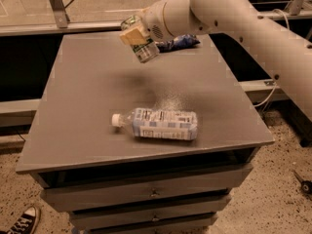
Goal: Place 7up can upright
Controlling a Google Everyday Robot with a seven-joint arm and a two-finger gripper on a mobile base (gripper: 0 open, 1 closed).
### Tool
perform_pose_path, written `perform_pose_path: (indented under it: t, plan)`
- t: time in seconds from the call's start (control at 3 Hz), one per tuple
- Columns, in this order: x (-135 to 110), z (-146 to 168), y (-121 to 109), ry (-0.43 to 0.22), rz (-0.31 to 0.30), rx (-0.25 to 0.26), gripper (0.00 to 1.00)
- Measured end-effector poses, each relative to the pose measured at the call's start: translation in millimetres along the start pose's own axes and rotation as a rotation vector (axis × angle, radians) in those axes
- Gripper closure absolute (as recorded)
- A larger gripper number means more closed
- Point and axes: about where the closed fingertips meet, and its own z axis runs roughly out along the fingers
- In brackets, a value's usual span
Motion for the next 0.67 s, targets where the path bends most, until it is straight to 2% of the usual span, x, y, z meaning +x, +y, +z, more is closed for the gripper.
perform_pose_path:
  t: [0.33, 0.67]
  plan:
    - [-0.7, 3.7, 1.4, 0.003, -0.005, -0.003, 1.0]
    - [1.0, 10.9, 2.6, -0.03, -0.014, -0.028, 1.0]
